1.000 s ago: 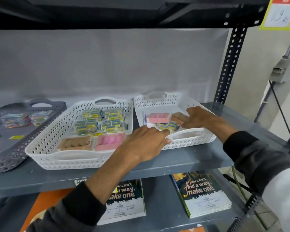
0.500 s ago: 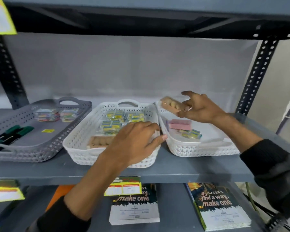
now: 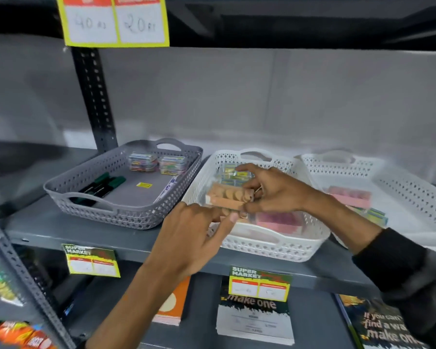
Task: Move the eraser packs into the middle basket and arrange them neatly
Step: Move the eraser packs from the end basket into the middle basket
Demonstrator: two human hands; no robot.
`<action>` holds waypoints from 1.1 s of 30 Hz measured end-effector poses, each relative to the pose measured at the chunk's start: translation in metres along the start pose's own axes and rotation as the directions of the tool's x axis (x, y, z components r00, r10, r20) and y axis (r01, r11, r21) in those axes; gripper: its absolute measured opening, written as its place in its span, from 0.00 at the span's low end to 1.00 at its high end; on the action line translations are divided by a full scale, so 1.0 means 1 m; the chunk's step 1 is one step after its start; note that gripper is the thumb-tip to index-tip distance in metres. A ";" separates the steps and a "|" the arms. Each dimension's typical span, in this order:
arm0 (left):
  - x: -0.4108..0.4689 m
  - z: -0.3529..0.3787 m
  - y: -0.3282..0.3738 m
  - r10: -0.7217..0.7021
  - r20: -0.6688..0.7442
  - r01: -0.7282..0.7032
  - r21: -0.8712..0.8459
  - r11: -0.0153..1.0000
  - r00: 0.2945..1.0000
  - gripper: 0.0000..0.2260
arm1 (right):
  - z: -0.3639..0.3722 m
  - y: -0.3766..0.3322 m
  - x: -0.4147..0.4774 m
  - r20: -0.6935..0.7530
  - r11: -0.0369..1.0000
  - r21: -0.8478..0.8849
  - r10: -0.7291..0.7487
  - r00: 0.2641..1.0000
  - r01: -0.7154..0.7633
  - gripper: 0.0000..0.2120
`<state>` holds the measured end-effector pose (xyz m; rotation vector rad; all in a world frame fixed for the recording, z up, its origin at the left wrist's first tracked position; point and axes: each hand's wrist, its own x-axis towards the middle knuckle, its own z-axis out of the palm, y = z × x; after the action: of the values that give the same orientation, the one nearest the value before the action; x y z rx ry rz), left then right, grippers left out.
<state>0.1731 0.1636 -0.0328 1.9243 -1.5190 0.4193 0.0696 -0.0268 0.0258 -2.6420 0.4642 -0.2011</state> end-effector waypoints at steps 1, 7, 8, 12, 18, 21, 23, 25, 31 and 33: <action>-0.001 0.005 -0.002 0.010 -0.020 -0.010 0.013 1.000 1.000 0.24 | 0.005 -0.001 0.003 0.017 1.000 -0.004 -0.003 1.000 0.003 0.43; -0.006 0.017 -0.001 -0.007 -0.107 0.012 0.050 0.999 0.994 0.26 | 0.023 0.008 0.015 0.080 0.999 -0.040 0.000 0.997 0.004 0.42; -0.005 0.016 0.000 -0.013 -0.103 0.019 0.053 0.998 0.995 0.26 | 0.024 0.009 0.015 0.085 0.999 -0.042 -0.004 0.996 0.008 0.42; 0.002 0.011 0.015 -0.043 -0.090 0.038 -0.050 0.998 0.995 0.19 | 0.017 0.012 0.006 0.068 0.998 -0.045 -0.049 0.997 0.052 0.43; 0.029 0.019 0.074 0.032 -0.022 -0.035 -0.160 0.987 0.999 0.15 | -0.035 0.050 -0.030 -0.242 1.000 -0.001 -0.008 0.970 0.008 0.34; 0.044 0.033 0.111 0.087 -0.005 -0.086 -0.170 0.982 0.996 0.17 | -0.059 0.089 -0.049 -0.327 0.992 -0.021 0.109 0.939 -0.123 0.32; 0.051 0.044 0.132 0.133 0.008 -0.130 -0.145 0.981 0.991 0.17 | -0.069 0.116 -0.056 -0.328 0.974 -0.050 0.191 0.925 -0.219 0.33; 0.057 0.059 0.160 0.191 0.020 -0.187 -0.134 0.973 0.981 0.16 | -0.080 0.145 -0.068 -0.306 0.944 -0.052 0.295 0.905 -0.325 0.36; 0.062 0.103 0.193 0.307 0.150 -0.315 0.034 0.948 0.940 0.16 | -0.092 0.198 -0.080 -0.117 0.818 -0.170 0.537 0.836 -0.549 0.45; 0.062 0.108 0.191 0.315 0.170 -0.337 0.121 0.934 0.934 0.13 | -0.088 0.203 -0.078 -0.093 0.810 -0.205 0.543 0.835 -0.549 0.43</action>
<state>-0.0059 0.0229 -0.0202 1.8474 -1.9687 0.5582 -0.0808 -0.2057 0.0076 -2.5841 1.3013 -0.0017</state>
